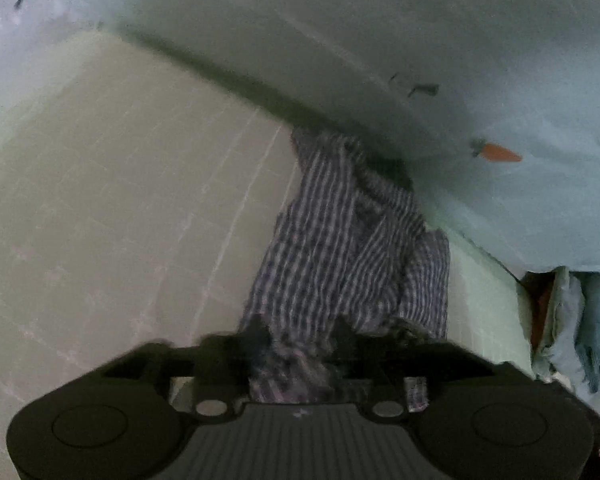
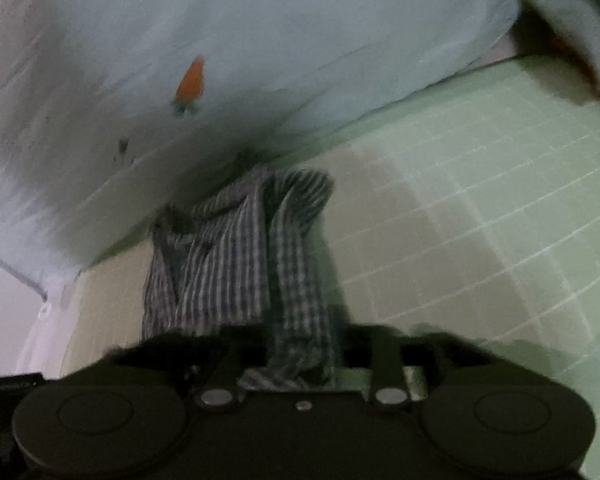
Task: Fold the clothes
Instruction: 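Grasp the strip's hem end with both grippers and fold it toward the collar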
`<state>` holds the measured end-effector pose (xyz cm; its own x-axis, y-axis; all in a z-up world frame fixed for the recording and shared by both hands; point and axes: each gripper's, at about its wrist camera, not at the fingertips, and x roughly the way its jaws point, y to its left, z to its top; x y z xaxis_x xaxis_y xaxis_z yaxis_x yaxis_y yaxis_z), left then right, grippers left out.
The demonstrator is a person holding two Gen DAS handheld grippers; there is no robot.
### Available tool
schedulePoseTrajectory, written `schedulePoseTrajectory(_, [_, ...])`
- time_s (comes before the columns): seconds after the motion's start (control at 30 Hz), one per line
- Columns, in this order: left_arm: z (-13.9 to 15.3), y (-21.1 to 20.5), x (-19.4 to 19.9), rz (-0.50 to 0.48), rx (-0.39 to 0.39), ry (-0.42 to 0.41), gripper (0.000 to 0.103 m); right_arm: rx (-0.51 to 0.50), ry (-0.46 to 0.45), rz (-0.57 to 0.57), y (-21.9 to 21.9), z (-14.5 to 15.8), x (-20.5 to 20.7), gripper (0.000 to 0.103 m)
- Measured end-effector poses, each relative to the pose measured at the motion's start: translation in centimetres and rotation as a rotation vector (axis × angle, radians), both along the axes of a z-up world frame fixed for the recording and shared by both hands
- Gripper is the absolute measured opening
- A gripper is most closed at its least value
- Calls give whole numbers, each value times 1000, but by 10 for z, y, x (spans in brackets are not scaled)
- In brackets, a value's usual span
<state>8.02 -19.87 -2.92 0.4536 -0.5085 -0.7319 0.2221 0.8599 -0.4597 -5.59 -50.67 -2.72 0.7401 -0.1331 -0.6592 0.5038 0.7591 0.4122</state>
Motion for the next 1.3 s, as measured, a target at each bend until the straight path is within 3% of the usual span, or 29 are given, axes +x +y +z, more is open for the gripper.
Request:
schedulePoseTrajectory(0.1, [6,15,-15,41,2,-22,71,-89,23,-34,10,4,-23,62])
schedulePoseTrajectory(0.3, [-5,33,-50,36,88,16,71,-88,94,0,49,-8,-68,61])
schedulePoseTrajectory(0.47, [-20,42,-71,32,132,71,71,-74,105,59,80,-14,-83,61])
schedulePoseTrajectory(0.63, [-27,37,-79,7,174,76,75,-109,115,123,91,-13,-78,62])
schedulePoseTrajectory(0.87, [-25,31,-69,12,192,68,75,-162,115,215,94,-13,-50,62])
schedulePoseTrajectory(1.03, [-24,16,-44,10,203,60,76,-192,92,255,79,-9,1,62])
schedulePoseTrajectory(1.3, [-39,-21,15,-30,235,76,76,-191,60,192,49,-13,88,62])
